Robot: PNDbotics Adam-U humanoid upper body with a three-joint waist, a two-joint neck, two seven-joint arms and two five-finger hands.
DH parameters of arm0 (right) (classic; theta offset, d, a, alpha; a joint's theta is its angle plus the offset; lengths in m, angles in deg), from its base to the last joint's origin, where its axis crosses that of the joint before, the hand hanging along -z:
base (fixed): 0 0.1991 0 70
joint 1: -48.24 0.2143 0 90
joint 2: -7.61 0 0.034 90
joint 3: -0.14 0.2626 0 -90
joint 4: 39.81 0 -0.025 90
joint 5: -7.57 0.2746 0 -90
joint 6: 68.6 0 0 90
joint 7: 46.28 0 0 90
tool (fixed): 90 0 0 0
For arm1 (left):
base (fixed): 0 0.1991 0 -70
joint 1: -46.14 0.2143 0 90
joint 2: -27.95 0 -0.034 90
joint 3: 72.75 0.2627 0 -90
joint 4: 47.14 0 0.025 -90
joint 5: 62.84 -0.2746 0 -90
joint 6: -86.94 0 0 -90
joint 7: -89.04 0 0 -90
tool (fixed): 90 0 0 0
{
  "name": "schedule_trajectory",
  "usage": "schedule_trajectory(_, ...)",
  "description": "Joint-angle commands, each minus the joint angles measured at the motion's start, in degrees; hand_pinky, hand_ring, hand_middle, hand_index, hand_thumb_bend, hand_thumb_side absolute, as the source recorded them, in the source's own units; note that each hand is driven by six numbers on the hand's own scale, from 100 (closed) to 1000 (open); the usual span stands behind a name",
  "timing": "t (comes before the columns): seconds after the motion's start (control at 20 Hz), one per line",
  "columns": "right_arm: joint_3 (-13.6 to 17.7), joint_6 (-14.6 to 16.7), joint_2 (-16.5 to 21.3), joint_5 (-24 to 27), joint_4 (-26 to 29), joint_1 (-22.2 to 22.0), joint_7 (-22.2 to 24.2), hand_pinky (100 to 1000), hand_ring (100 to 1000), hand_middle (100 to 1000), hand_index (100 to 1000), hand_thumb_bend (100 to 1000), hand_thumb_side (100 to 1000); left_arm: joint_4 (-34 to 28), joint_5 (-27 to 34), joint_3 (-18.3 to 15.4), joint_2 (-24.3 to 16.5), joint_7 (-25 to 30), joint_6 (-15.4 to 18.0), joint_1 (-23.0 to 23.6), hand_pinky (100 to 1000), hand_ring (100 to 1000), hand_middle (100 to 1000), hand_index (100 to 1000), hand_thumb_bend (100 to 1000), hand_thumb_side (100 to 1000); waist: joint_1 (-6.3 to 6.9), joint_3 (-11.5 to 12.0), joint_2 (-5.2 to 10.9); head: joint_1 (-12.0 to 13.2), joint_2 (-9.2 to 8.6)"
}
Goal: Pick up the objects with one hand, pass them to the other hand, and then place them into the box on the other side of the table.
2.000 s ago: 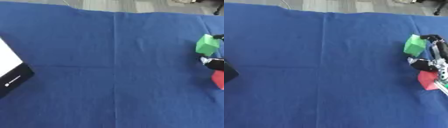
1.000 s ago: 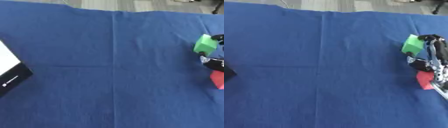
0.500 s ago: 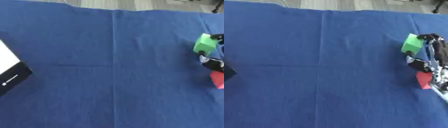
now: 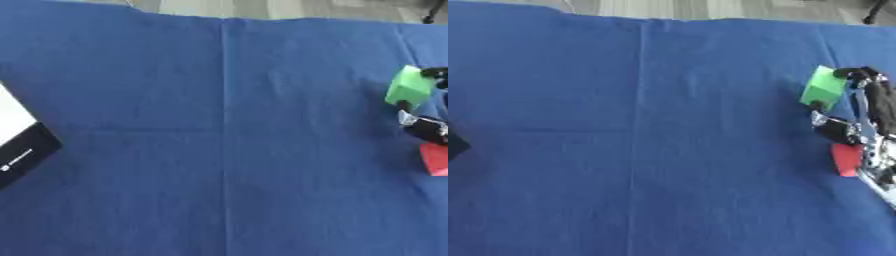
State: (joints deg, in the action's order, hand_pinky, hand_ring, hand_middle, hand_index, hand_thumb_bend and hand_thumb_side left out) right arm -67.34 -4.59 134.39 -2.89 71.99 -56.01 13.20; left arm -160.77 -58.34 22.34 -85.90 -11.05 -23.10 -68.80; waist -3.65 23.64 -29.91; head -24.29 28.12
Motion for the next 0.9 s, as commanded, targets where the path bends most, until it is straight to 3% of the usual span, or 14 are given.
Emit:
schedule_trajectory(0.05, 0.9, 0.3, 1.0, 1.2, 1.6, -0.5, -1.6, 749, 731, 537, 611, 208, 100, -1.0, 0.2, -1.2, -2.4, -0.3, 0.2, -0.1, 916, 638, 606, 736, 100, 726, 0.18, -0.1, 1.95, 0.1, 0.13)
schedule_trajectory(0.65, 0.8, 2.0, 1.1, 2.9, 2.8, -1.3, -4.9, 726, 728, 524, 596, 181, 100, -1.0, 0.2, -1.2, -2.5, -0.4, 0.3, 0.2, 918, 637, 607, 737, 100, 729, 0.18, -0.5, 2.68, -0.1, 0.55)
schedule_trajectory(0.9, 0.5, 5.0, 1.8, 4.0, 2.8, -1.1, -5.5, 720, 726, 518, 588, 163, 100, -1.0, 0.3, -1.3, -2.7, -0.4, 0.3, 0.5, 919, 637, 607, 737, 100, 730, 0.21, -1.2, 3.4, -0.1, 0.94)
